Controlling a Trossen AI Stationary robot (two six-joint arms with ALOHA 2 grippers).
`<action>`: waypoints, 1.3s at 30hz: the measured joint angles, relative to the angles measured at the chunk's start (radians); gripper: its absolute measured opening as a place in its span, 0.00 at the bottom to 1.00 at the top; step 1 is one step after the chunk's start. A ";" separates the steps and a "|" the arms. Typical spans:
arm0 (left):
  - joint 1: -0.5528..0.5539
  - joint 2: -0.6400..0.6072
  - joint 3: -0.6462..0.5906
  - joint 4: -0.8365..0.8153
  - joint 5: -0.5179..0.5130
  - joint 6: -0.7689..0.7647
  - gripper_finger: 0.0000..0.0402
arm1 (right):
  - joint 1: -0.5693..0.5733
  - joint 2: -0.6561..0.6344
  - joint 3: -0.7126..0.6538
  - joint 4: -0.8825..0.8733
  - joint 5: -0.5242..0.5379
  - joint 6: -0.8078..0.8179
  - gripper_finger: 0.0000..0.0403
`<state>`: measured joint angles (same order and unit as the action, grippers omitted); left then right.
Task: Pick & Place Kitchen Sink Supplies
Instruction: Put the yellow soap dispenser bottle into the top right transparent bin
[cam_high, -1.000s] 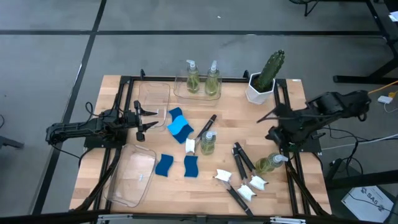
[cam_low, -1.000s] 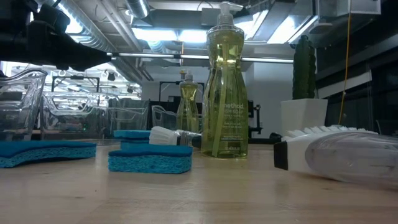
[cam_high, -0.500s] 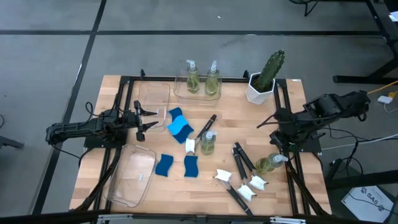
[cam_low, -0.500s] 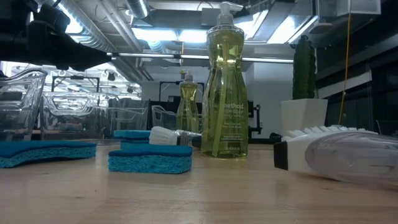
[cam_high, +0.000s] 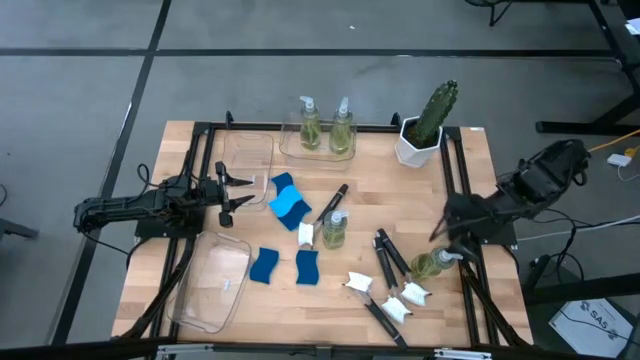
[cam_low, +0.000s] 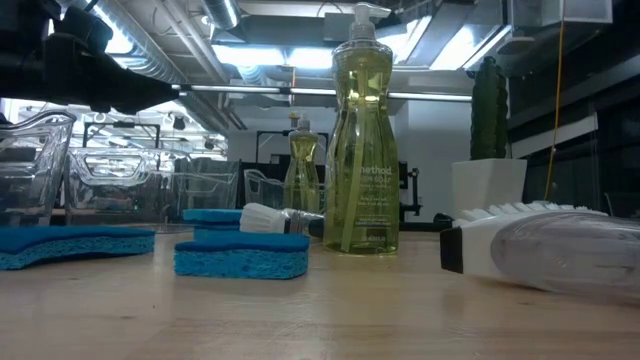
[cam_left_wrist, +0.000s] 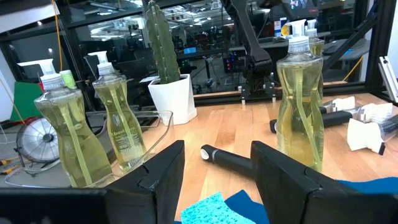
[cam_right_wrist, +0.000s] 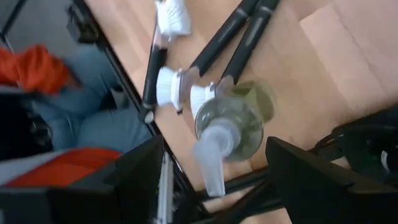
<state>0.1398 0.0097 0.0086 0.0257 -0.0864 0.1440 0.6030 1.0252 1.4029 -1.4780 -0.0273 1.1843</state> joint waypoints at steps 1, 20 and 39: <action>0.000 0.000 0.000 0.000 0.000 0.000 0.45 | 0.019 0.000 0.000 0.000 0.005 -0.012 0.70; 0.000 0.000 0.000 0.000 0.000 0.000 0.45 | 0.240 0.147 -0.001 -0.033 0.220 -0.214 0.70; 0.000 0.000 0.000 0.000 0.000 0.000 0.44 | 0.253 0.202 -0.001 -0.092 0.245 -0.092 0.57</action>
<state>0.1402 0.0097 0.0086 0.0257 -0.0868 0.1440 0.8562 1.2268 1.4021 -1.5700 0.2173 1.0924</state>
